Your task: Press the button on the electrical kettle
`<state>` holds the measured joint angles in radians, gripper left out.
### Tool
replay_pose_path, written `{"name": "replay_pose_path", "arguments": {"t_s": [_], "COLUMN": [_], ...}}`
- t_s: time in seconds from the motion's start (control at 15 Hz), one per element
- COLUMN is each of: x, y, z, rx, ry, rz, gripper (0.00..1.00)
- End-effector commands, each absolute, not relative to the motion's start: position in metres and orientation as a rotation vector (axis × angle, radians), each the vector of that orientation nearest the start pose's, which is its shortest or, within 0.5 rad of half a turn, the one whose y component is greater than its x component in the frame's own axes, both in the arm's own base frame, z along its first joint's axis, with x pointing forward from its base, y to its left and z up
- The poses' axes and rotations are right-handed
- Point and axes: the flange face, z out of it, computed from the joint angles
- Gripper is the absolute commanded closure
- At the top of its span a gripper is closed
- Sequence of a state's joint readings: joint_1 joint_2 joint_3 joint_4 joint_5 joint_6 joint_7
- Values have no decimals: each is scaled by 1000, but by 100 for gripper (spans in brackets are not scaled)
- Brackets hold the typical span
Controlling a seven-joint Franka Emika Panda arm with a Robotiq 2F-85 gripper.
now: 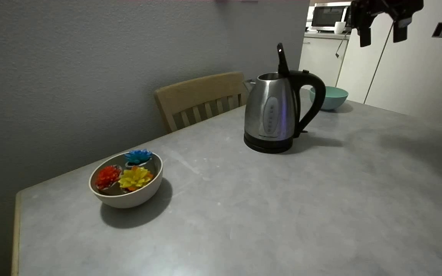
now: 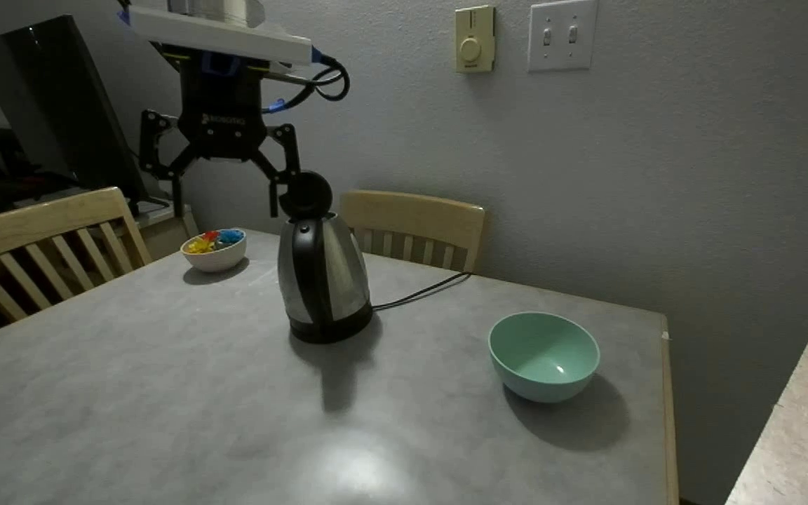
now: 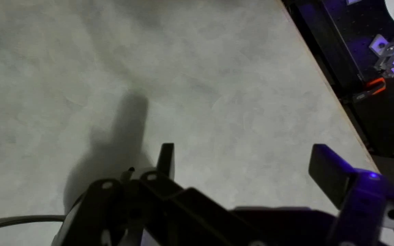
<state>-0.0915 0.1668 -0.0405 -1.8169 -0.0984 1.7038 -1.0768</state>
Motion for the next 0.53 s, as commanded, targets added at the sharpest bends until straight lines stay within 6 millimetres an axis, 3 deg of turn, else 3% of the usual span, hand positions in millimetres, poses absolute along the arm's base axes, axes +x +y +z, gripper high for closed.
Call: {"name": "replay_pose_path", "arguments": {"t_s": [0.0, 0.07, 0.47], "x": [567, 567, 568], "y": [-85, -82, -81], "z": [435, 428, 432], "rx": [-2602, -2650, -2632], "ry": [-1449, -1432, -1443], "rz": [420, 433, 424], "gripper": [0, 0, 0]}}
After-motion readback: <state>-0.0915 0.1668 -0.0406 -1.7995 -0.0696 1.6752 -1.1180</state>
